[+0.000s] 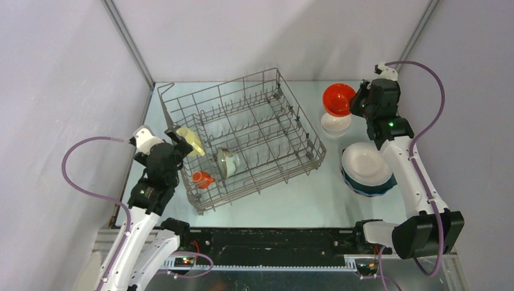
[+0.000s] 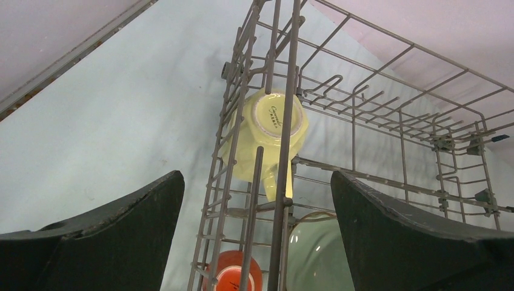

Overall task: Unload the mixed dishes from the dish rack
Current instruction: Place the bowl at the center of the board.

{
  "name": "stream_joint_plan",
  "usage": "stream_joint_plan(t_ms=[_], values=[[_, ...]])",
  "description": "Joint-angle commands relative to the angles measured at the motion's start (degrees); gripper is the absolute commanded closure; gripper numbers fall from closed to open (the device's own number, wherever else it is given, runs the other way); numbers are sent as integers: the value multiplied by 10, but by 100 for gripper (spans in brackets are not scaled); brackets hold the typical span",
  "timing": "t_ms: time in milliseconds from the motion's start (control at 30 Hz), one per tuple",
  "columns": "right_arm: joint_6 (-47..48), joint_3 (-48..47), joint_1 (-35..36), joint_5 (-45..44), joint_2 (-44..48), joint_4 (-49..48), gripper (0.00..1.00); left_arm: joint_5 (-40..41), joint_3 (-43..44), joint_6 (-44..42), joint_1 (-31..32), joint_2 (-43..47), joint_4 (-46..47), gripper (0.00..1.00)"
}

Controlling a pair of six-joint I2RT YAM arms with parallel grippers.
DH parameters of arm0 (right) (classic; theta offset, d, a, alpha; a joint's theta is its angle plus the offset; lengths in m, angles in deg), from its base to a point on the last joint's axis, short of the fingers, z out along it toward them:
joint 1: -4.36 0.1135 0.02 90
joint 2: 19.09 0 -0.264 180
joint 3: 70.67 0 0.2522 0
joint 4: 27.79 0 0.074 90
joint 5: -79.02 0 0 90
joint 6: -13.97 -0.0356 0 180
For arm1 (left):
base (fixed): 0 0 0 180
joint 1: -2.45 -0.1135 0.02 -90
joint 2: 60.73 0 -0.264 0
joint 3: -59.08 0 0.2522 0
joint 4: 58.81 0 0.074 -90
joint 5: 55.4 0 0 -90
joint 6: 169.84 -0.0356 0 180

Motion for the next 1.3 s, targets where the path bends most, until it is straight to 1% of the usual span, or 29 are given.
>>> stream_joint_plan(t_ms=[0, 133, 267, 400, 500, 533, 600, 667, 767, 833, 867, 967, 1000, 1100, 1133, 1200, 1267], values=[[15, -7, -2, 11, 19, -45, 100, 9, -1, -5, -1, 11, -5, 2], [29, -7, -4, 6, 13, -89, 100, 17, 4, -5, -2, 9, -12, 2], [53, -8, -9, 37, 1, -119, 100, 12, 3, -12, -2, -1, -2, 2], [85, -7, -18, 55, -14, -131, 100, 24, 4, -41, -2, -20, 15, 2], [120, -8, -32, 111, -33, -137, 100, 15, 10, -51, -2, -30, 15, 2], [131, -8, -36, 151, -38, -138, 100, 9, 10, -53, -2, -32, 18, 2], [157, -8, -47, 198, -54, -135, 100, -7, 4, -60, -2, -29, 31, 2], [171, -17, -55, 223, -75, -124, 100, -25, -9, -66, -2, -23, 45, 2], [159, -36, -92, 252, -113, -113, 100, -50, -19, -74, -2, -13, 59, 2], [169, -50, -101, 267, -134, -97, 100, -56, -25, -75, -2, 1, 60, 2], [178, -58, -102, 264, -149, -73, 100, -57, -31, -75, -2, 6, 62, 2], [244, -101, -103, 262, -182, -14, 100, -62, -44, -74, -2, 28, 68, 2], [261, -127, -103, 260, -203, 23, 100, -65, -49, -73, -2, 34, 74, 2], [277, -187, -103, 256, -254, 91, 100, -75, -55, -76, -2, 42, 80, 2], [275, -220, -103, 259, -285, 121, 100, -78, -58, -77, -2, 43, 83, 2], [274, -261, -103, 270, -317, 157, 100, -78, -60, -76, -2, 42, 80, 2], [283, -275, -98, 263, -335, 168, 100, -69, -61, -74, -2, 40, 75, 2]])
